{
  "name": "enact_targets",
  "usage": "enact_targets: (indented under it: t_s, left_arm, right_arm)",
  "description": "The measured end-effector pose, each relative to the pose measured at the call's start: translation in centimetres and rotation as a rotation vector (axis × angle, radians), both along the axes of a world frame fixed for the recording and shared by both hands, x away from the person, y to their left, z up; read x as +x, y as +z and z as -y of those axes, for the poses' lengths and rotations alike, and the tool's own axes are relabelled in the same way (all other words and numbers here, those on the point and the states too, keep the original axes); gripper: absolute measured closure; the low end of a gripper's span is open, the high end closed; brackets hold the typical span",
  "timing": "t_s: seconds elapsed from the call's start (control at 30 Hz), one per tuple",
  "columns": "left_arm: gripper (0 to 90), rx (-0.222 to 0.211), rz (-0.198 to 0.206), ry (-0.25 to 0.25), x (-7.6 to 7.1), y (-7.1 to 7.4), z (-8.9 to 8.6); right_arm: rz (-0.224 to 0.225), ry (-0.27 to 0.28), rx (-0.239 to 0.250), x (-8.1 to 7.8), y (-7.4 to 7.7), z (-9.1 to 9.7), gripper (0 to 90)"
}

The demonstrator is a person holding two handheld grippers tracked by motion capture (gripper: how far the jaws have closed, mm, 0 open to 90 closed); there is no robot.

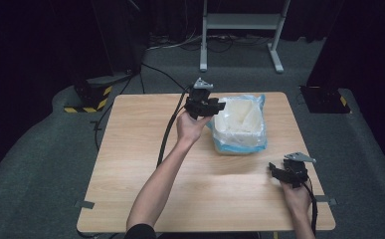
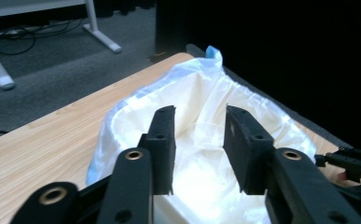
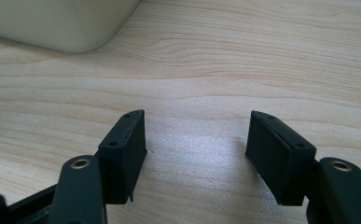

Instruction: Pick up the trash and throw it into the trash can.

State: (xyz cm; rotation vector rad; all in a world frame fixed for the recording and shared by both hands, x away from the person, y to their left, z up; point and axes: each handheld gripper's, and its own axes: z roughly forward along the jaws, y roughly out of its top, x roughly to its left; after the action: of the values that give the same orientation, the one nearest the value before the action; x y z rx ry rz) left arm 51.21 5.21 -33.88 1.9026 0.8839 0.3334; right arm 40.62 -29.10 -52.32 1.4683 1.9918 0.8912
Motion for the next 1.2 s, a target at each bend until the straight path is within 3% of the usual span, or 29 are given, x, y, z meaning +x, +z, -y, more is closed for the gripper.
enact_targets:
  t_s: [0.03, 0.17, 0.8, 0.87, 1.0, 1.2]
  left_arm:
    - [61.5, 0.022, 0.006, 0.007, -0.3, -0.1, -0.3]
    - [59.7, 0.042, 0.017, 0.022, -1.0, -0.3, -0.9]
    - [53.5, 0.036, 0.022, 0.071, -3.1, -1.1, -4.7]
    - [53.2, 0.04, 0.018, 0.079, -3.3, -1.2, -5.1]
    - [52.0, 0.09, 0.034, 0.114, -4.1, -1.4, -5.6]
    - [51.3, 0.09, 0.038, 0.13, -5.2, -1.8, -6.7]
  right_arm:
    - [0.0, -0.001, 0.001, 0.0, 0.0, 0.0, 37.0]
    - [0.0, 0.0, 0.0, 0.0, 0.0, 0.0, 37.0]
    - [0.0, 0.0, 0.001, 0.0, 0.0, 0.0, 37.0]
    - [0.0, 0.0, 0.0, 0.0, 0.0, 0.0, 37.0]
    - [0.0, 0.0, 0.001, 0.0, 0.0, 0.0, 37.0]
    - [0.0, 0.0, 0.0, 0.0, 0.0, 0.0, 37.0]
